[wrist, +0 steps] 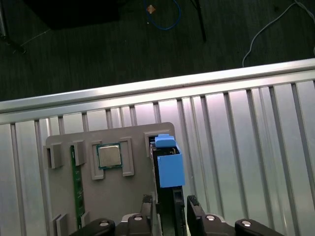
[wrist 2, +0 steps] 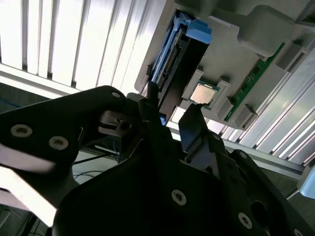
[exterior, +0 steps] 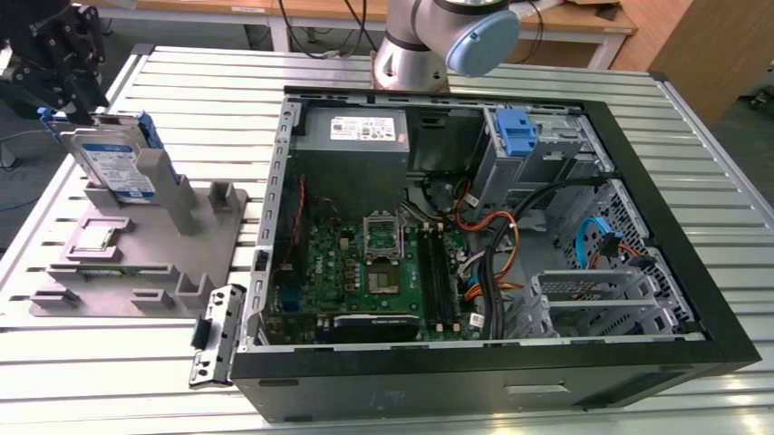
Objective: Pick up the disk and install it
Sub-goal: 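Pick up the disk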
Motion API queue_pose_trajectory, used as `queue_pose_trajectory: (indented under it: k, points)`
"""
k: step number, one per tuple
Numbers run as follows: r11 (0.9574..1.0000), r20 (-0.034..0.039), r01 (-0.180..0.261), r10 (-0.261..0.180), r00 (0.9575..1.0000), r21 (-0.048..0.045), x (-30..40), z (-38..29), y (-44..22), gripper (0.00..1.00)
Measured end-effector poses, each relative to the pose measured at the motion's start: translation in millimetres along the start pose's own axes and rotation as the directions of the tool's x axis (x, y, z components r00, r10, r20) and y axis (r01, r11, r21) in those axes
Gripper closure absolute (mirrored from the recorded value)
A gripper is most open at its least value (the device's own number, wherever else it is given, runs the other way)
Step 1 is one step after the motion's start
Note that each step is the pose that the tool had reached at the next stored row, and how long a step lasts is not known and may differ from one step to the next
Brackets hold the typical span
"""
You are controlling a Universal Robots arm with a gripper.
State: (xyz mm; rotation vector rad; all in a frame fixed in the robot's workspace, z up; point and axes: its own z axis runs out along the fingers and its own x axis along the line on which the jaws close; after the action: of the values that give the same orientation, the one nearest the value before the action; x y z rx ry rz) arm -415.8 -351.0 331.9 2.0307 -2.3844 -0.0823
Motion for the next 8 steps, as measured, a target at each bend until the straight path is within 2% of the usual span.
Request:
queue_pose_trajectory:
  k: [1, 3, 5, 6, 8]
  points:
    - [1.0, 0.0001, 0.0, 0.0, 1.0, 0.0, 0.0, 0.0, 0.0, 0.59]
    - [1.0, 0.0002, 0.0, 0.0, 1.0, 0.0, 0.0, 0.0, 0.0, 0.47]
    - [1.0, 0.0001, 0.0, 0.0, 1.0, 0.0, 0.1, 0.0, 0.0, 0.47]
    - [1.0, 0.0001, 0.0, 0.0, 1.0, 0.0, 0.1, 0.0, 0.0, 0.41]
    - [1.0, 0.0004, 0.003, -0.003, 1.0, 0.0004, 0.1, 0.2, 0.1, 0.41]
